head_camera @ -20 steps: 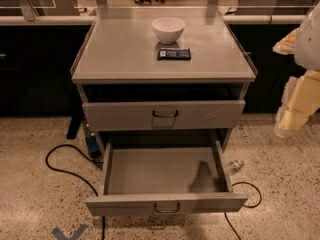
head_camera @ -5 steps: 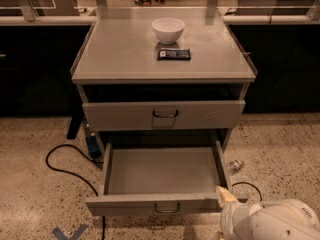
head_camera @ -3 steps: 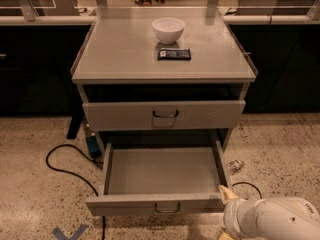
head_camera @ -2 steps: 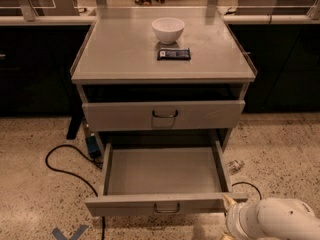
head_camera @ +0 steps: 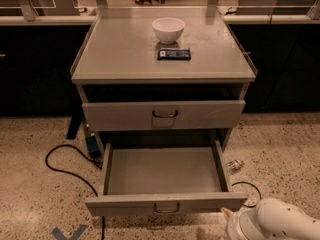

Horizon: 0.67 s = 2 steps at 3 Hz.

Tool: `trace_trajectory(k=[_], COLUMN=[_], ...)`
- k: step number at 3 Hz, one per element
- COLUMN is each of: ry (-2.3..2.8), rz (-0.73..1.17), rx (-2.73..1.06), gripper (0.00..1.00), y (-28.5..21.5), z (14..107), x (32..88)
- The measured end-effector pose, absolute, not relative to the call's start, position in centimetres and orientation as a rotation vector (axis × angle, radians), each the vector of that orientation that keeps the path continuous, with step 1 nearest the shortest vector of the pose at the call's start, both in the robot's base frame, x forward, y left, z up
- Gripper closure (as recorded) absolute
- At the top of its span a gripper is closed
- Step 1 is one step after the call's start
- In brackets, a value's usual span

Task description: Close middle drawer

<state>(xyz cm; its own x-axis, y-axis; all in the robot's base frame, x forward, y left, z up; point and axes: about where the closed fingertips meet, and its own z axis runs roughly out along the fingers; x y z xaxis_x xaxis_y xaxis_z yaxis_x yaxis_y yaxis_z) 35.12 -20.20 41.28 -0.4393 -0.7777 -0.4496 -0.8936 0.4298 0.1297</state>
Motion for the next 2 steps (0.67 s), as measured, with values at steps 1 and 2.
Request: trace_trajectory(k=[1,2], ry=[2.369,2.380], rz=[0.515,0.553], rx=[-1.422,-1.413], gripper=[0.00,0.00], y=[-20.6,-21.0], z=[41.1,38.7], x=[35.4,37.7])
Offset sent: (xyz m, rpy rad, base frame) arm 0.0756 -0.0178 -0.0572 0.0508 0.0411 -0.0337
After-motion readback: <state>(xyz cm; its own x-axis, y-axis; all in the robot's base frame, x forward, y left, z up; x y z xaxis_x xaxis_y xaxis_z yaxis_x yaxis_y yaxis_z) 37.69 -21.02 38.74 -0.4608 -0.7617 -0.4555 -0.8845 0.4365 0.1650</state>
